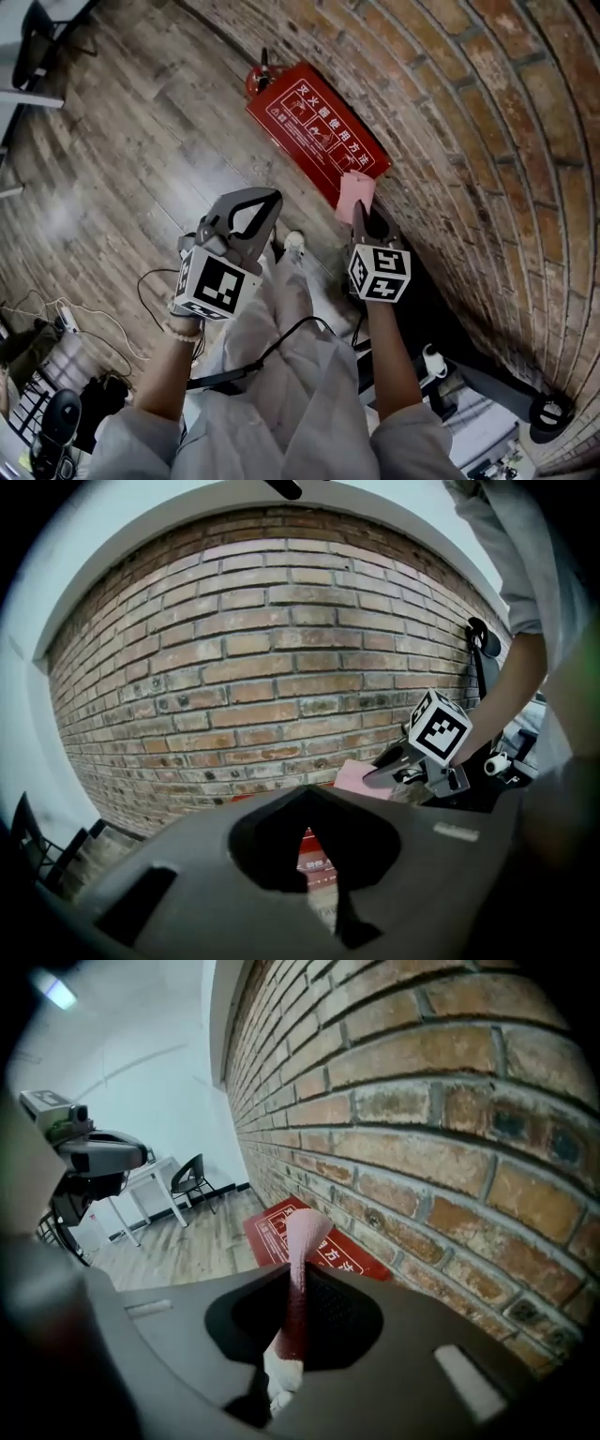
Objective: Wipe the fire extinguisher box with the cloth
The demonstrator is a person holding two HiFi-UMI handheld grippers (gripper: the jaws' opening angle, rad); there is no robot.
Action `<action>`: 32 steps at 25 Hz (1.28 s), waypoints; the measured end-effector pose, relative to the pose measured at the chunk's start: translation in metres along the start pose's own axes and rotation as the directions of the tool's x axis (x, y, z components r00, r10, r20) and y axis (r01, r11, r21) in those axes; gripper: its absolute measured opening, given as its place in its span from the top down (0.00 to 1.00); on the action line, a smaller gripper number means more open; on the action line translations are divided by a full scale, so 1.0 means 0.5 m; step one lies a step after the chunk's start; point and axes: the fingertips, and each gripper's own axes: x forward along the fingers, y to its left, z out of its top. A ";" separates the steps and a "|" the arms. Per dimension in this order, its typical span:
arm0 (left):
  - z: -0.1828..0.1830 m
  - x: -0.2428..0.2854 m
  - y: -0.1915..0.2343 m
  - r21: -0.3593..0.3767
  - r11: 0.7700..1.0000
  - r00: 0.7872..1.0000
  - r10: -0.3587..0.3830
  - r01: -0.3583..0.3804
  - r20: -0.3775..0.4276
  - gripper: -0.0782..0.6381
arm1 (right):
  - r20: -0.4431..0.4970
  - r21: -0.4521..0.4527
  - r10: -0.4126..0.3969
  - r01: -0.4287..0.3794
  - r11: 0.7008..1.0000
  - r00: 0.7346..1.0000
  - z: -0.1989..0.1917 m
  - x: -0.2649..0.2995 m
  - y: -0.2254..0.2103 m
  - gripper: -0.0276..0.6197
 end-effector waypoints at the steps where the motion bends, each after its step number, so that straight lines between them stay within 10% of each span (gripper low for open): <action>1: 0.016 -0.012 -0.001 0.004 1.000 1.000 0.000 -0.001 0.007 0.89 | 0.010 -0.011 0.005 -0.005 1.000 1.000 0.016 -0.017 0.008 0.91; 10: 0.145 -0.113 0.011 0.004 1.000 0.996 0.027 -0.027 0.084 0.89 | 0.088 -0.096 0.102 -0.094 0.991 0.991 0.173 -0.137 0.095 0.91; 32: 0.358 -0.237 0.045 0.142 0.983 0.970 0.080 -0.115 0.230 0.89 | 0.350 -0.394 0.161 -0.011 0.919 0.923 0.447 -0.350 0.190 0.91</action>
